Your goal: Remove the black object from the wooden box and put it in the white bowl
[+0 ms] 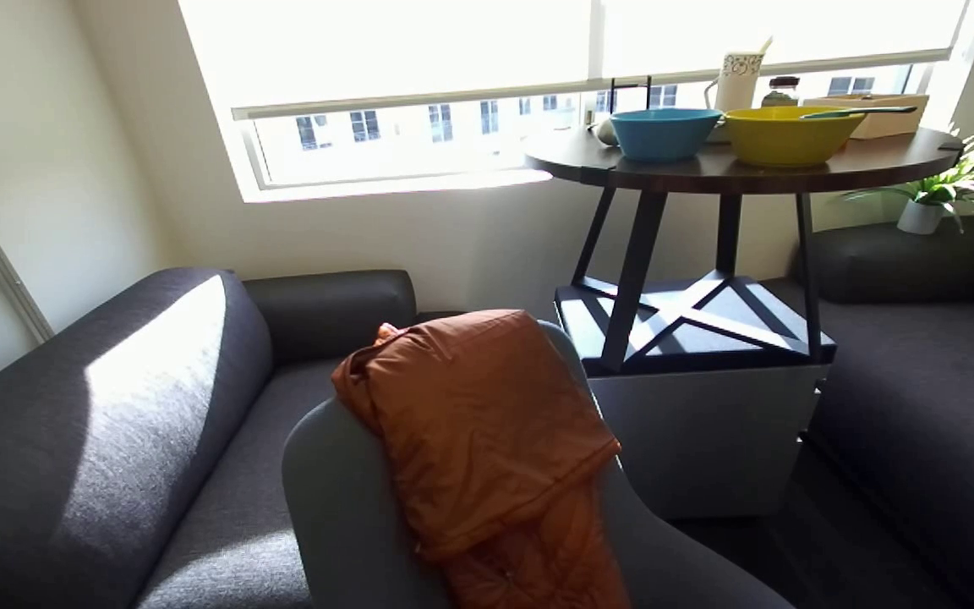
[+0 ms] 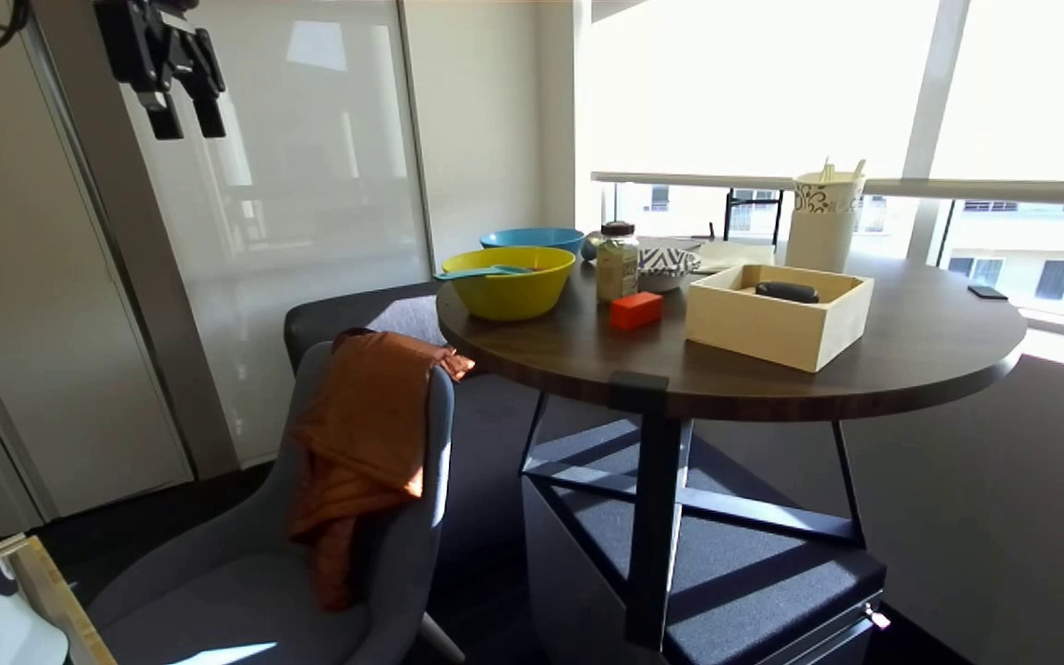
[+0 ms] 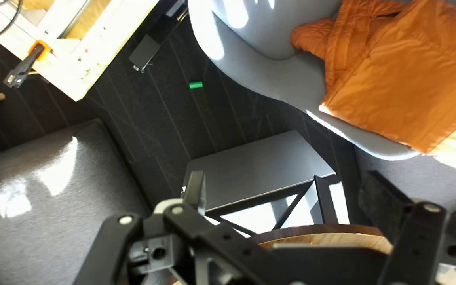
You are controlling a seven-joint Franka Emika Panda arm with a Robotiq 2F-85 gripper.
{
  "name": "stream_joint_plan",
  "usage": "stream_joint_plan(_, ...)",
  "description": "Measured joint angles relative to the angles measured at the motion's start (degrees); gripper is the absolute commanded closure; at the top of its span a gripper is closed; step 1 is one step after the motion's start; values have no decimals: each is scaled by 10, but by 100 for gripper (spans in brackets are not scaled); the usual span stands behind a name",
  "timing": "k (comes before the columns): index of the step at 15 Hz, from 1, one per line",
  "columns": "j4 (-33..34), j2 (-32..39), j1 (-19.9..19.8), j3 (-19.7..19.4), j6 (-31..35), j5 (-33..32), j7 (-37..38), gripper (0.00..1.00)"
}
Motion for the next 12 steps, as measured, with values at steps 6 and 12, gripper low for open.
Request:
stream_joint_plan(6, 8, 27, -36, -26, 52, 12, 62, 0)
stream_joint_plan(12, 29, 128, -85, -110, 212, 32, 87, 0)
